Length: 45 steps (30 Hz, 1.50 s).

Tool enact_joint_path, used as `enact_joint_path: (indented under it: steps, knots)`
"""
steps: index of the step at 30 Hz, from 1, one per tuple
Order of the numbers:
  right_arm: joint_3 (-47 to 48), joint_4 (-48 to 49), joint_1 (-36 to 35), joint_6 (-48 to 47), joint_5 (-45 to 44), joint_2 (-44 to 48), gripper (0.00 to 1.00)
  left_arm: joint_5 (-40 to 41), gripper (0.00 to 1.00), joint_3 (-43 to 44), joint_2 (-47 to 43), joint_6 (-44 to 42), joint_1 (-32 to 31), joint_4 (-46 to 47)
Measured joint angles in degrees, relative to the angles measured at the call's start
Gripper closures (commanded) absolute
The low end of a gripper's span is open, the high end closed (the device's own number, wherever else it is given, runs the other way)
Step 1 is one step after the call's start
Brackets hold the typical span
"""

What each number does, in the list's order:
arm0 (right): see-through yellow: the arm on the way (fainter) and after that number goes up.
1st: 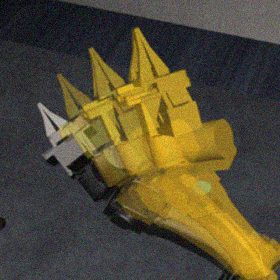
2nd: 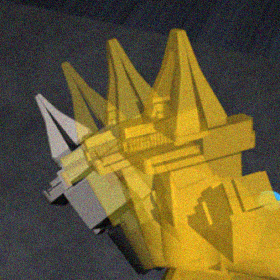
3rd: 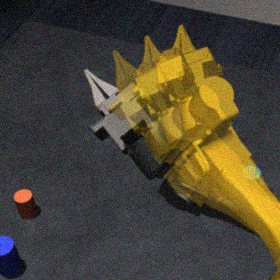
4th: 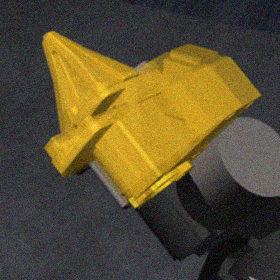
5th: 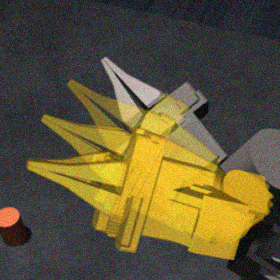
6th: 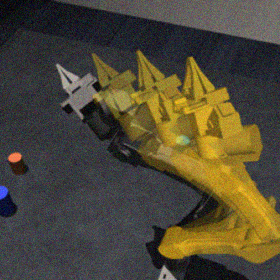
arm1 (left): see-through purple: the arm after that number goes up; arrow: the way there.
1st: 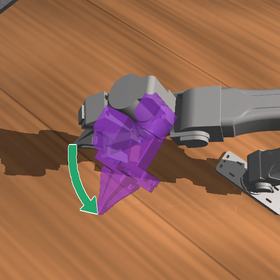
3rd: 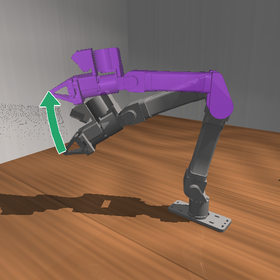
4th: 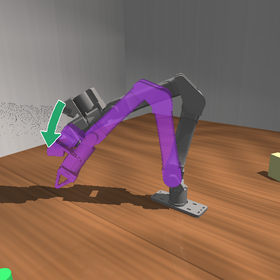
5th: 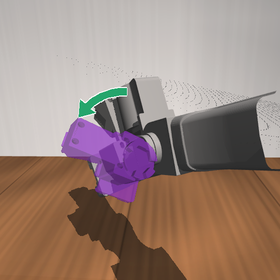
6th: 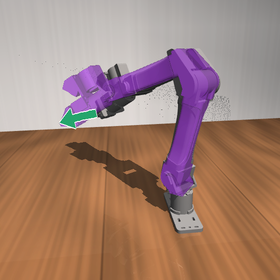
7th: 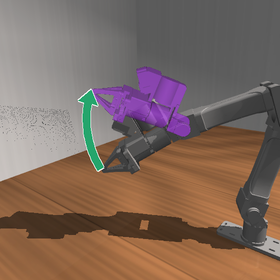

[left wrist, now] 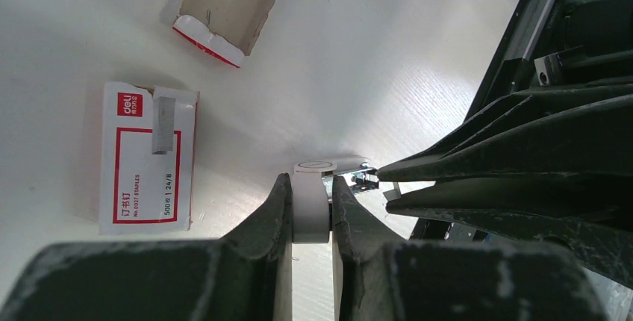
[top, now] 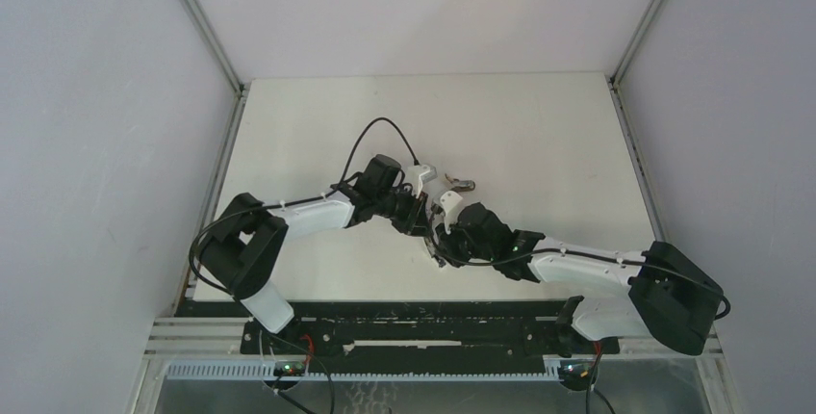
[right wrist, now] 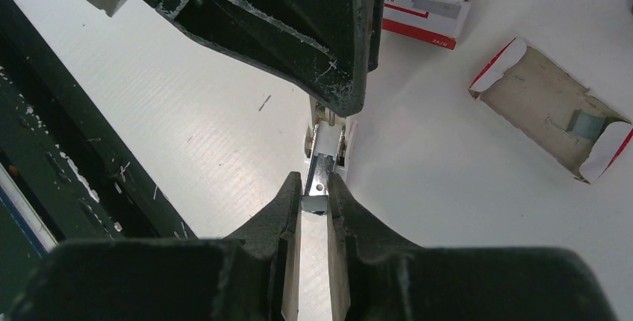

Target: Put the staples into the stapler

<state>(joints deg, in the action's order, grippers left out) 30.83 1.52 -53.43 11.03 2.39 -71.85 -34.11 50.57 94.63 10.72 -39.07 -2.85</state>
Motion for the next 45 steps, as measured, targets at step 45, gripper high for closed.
enact_joint_path:
  steps: [45]
  knots:
    - [1.49,2.1,-0.26,-0.02,0.2,-6.29,0.89,-0.46,1.0,0.0,0.22,-0.39,0.04,0.42]
